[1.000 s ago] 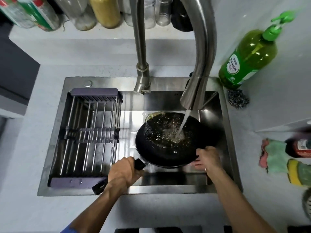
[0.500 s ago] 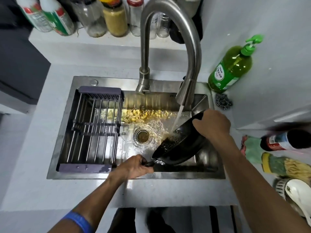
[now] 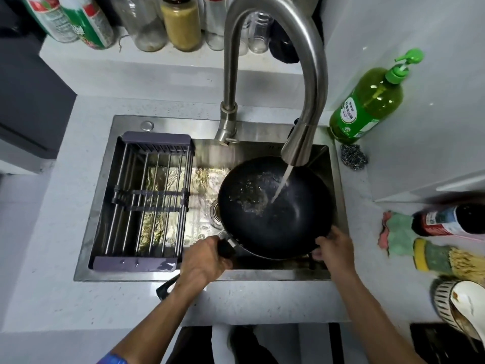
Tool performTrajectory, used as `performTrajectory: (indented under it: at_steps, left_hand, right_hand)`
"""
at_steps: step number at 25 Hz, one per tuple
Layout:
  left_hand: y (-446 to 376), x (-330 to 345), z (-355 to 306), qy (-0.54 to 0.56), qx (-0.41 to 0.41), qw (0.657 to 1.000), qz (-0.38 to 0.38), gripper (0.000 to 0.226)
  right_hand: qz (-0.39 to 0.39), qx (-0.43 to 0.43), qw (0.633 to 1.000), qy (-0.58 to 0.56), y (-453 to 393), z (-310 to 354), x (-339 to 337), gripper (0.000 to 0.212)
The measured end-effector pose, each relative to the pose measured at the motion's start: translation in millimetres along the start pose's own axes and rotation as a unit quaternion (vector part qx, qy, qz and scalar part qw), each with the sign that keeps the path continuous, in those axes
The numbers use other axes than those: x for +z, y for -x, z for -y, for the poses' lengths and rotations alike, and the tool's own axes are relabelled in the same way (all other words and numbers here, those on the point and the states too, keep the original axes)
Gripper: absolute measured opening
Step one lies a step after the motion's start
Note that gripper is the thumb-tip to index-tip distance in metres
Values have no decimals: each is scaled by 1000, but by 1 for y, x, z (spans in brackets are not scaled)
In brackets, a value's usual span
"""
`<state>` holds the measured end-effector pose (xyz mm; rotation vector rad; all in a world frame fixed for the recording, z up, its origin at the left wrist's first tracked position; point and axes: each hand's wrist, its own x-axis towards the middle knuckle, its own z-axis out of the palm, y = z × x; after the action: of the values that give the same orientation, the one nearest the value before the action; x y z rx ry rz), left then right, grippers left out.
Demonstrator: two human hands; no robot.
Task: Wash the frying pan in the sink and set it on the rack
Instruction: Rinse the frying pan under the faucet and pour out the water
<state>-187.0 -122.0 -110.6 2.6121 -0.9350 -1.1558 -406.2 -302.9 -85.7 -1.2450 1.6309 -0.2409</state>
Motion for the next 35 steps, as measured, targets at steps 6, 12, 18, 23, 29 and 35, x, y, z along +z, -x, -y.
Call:
performTrajectory:
  at_steps: [6,12,18,23,29,35]
  left_hand:
    - [3,16,5,233,-6,972,19,31]
    - [5,7,-11,9,12,996,-86,37]
    - [18,-23,13,-100,27,988,-113,31]
    - [15,-35,27,-130,25,988,-74,28]
    - [16,-34,31,-100,46,992,-55,28]
    - [23,-35,32,-106,58,991,-58,31]
  right_hand:
    - [-99,-146,978,111,5,13,10,39]
    - [-110,-58,990,65,-8,-12,13,58]
    - [219,-264,819,461,-27,-5,100,71]
    - [177,-227,797,532,-48,-3,140,74]
    - [103,-215,811,534,-50,-1,157,72]
    - [54,-310,778,544,-83,9,149,69]
